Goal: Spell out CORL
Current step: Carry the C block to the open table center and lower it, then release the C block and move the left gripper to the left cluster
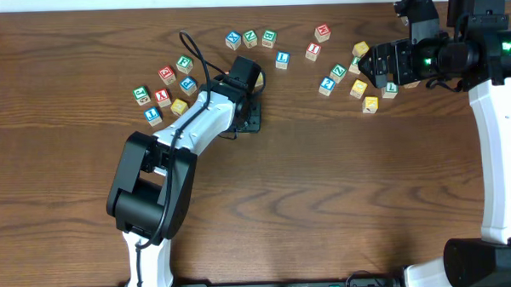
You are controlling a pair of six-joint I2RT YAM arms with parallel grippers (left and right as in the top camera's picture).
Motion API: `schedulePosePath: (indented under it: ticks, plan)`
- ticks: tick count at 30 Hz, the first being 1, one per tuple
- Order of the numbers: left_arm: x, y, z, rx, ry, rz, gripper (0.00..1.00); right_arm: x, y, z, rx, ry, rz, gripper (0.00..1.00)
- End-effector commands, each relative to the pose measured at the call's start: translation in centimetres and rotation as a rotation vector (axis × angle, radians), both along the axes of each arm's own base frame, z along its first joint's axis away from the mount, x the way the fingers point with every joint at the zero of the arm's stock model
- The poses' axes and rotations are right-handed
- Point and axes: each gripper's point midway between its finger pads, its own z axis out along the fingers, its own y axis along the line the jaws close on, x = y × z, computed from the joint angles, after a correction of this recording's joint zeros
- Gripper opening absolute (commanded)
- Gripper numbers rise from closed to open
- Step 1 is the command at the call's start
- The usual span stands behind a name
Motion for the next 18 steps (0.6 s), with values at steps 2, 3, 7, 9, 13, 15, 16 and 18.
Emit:
schedulePosePath:
  ticks: [2, 3, 7, 9, 13, 15, 16, 18]
  plan:
    - [0.6, 0.0, 0.0, 0.017, -0.016, -0.027, 0.50, 0.1, 0.3, -0.3, -0.005, 0.003, 0.018, 0.99]
    - [1.0, -0.1, 0.5, 0.016, -0.031, -0.039, 0.53, 0.1, 0.3, -0.3, -0.005, 0.003, 0.017, 0.99]
    - [2.1, 0.0, 2.7, -0.001, -0.078, -0.037, 0.57, 0.0, 0.3, -0.3, -0.005, 0.004, 0.017, 0.99]
    - [2.7, 0.4, 4.2, -0.008, -0.097, -0.026, 0.59, 0.0, 0.3, -0.3, -0.005, 0.005, 0.017, 0.99]
    - [3.4, 2.2, 7.5, -0.018, -0.131, 0.012, 0.58, 0.0, 0.3, -0.3, -0.005, 0.004, 0.017, 0.99]
    - [3.4, 3.5, 9.2, -0.022, -0.146, 0.038, 0.59, 0.0, 0.3, -0.3, -0.005, 0.004, 0.017, 0.99]
    - [3.3, 4.3, 9.9, -0.021, -0.150, 0.054, 0.59, 0.0, 0.3, -0.3, -0.005, 0.004, 0.017, 0.99]
    - [3.0, 6.3, 11.1, -0.006, -0.153, 0.092, 0.59, 0.0, 0.3, -0.3, -0.005, 0.004, 0.017, 0.99]
